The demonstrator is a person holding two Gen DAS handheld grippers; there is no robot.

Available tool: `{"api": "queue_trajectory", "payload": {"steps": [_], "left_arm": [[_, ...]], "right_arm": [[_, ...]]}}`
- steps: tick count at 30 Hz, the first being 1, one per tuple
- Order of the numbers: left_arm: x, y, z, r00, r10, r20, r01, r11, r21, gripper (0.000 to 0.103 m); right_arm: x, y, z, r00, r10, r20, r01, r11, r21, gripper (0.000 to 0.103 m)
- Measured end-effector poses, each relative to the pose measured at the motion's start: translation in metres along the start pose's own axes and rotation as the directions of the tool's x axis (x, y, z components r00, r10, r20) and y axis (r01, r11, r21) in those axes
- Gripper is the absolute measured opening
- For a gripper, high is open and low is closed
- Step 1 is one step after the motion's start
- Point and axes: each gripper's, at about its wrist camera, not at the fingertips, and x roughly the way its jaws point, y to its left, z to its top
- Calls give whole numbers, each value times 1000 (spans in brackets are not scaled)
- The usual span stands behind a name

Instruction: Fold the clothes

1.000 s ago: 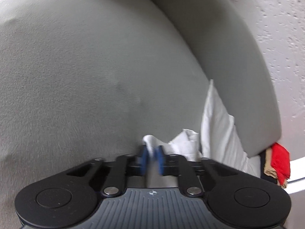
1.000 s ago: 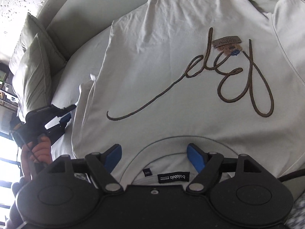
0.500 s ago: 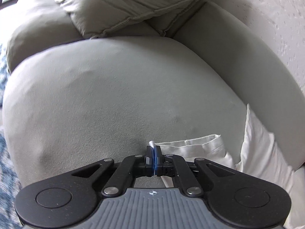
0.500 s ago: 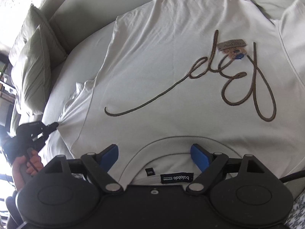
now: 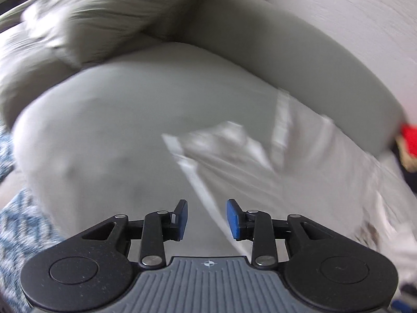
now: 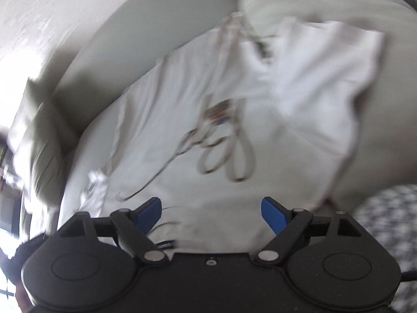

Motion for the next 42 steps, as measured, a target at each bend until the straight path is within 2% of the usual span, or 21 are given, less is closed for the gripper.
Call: {"api": "queue_trajectory", "payload": {"steps": [1,3,4,5,7,8,11,15,17,19,23,26,29,32,34,35,38,40,41,42], "left_arm": [[3,-16,-4,1000,-23,-17,24,999,44,34],[10,-47,-13,998,-38,-51,45,990,137,34],[15,-63,-19,997,-30,-67,42,982,185,34],[20,-78,-24,996,-2,-84,21,972,232,34],[32,-99,-36,994,28,-102,6,947,323,34],[38,-109,-41,993,43,-110,1,931,364,34],[52,-120,-59,986,52,-160,19,909,415,35],[40,-113,-75,988,43,-147,26,897,442,37],[32,-106,-75,987,33,-158,43,890,453,39],[23,-103,-73,989,32,-145,40,884,466,34],[-2,-101,-55,998,6,-60,21,896,443,34],[-26,-104,-30,999,-43,30,25,899,436,34],[-51,-109,0,987,-113,117,53,902,429,34],[-74,-114,29,963,-180,201,81,903,423,36],[-67,-118,45,957,-198,212,97,908,408,39],[-63,-120,53,955,-205,217,104,910,401,39],[-25,-124,64,970,-162,181,84,924,373,39],[9,-123,67,985,-122,120,75,938,338,31],[27,-123,67,990,-105,89,71,943,324,29],[46,-125,66,994,-89,57,67,946,318,23]], "right_arm": [[-1,-5,0,1000,-9,7,9,1000,10,69],[-2,-16,-1,999,-28,20,28,999,29,23],[-3,-22,-1,999,-38,27,37,999,39,18],[-3,-27,-1,998,-48,33,46,998,48,16],[-4,-38,-2,997,-67,46,64,996,68,16],[-2,-36,-2,996,-70,49,68,997,48,17],[8,-31,-8,996,-91,23,92,995,-40,19],[11,-19,-16,988,-147,-38,138,973,-185,19],[3,-21,-17,986,-150,-73,135,975,-178,19],[-5,-26,-19,988,-127,-91,114,984,-135,21],[-26,-30,-17,999,-2,-50,1,1000,-16,26],[-51,-18,1,998,68,14,-68,998,4,29],[-84,1,25,987,126,105,-124,992,-25,39],[-110,15,56,963,180,201,-171,984,-57,51],[-116,20,76,950,200,240,-189,979,-71,58],[-111,19,85,950,190,248,-178,982,-68,63],[-87,14,110,953,157,259,-150,988,-47,64],[-60,1,123,960,125,252,-129,992,-1,64],[-46,-9,127,962,101,255,-108,994,16,62],[-31,-18,131,963,76,258,-87,996,33,48]]}}
